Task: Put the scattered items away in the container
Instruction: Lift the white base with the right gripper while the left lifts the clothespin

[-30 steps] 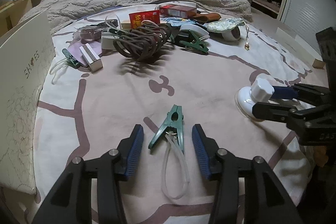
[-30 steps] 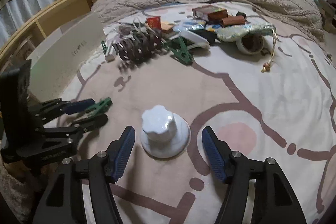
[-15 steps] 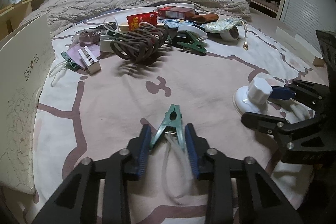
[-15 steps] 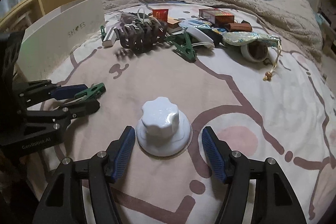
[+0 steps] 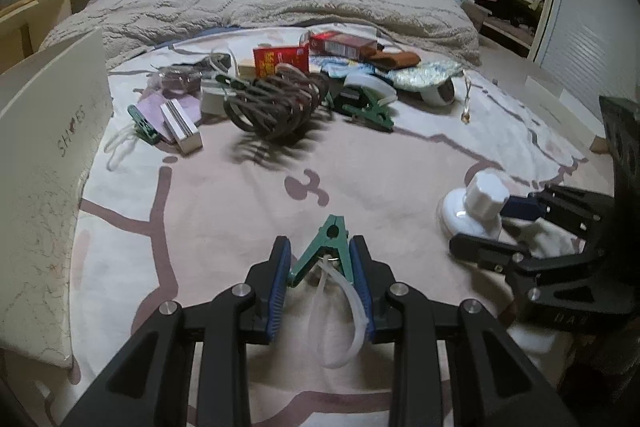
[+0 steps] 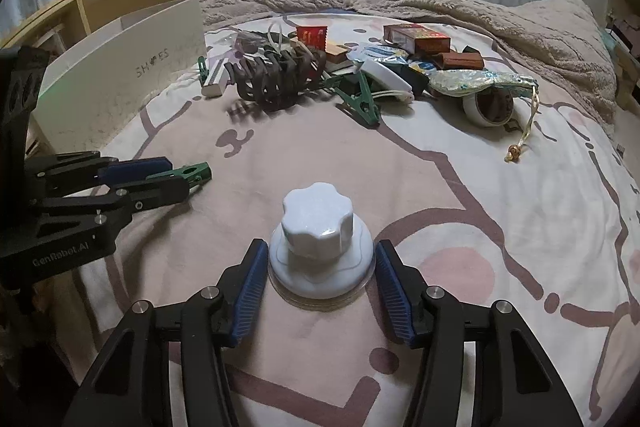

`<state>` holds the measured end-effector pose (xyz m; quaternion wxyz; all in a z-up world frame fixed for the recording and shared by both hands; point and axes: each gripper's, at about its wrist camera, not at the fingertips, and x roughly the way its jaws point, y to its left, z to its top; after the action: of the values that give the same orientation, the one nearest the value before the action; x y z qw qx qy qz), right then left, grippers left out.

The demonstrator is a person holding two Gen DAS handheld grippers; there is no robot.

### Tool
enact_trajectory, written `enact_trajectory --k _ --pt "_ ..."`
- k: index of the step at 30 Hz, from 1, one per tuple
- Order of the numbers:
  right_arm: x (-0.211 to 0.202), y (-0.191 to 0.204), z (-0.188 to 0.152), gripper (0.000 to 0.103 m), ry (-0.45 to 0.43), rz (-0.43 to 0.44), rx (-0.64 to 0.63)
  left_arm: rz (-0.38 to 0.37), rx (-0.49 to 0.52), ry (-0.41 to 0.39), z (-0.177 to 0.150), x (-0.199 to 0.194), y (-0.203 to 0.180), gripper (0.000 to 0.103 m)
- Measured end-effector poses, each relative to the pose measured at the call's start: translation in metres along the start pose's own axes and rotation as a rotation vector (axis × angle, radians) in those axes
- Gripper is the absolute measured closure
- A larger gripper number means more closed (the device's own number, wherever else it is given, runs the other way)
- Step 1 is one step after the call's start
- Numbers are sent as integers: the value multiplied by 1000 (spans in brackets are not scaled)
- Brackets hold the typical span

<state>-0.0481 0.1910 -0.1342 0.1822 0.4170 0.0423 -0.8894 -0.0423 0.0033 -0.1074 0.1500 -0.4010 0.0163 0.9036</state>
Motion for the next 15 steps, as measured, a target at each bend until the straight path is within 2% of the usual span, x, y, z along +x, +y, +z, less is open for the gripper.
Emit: enact_trajectory --k 15 --pt "-26 -1 15 47 -58 12 -6 9 -86 -40 6 -33 -13 73"
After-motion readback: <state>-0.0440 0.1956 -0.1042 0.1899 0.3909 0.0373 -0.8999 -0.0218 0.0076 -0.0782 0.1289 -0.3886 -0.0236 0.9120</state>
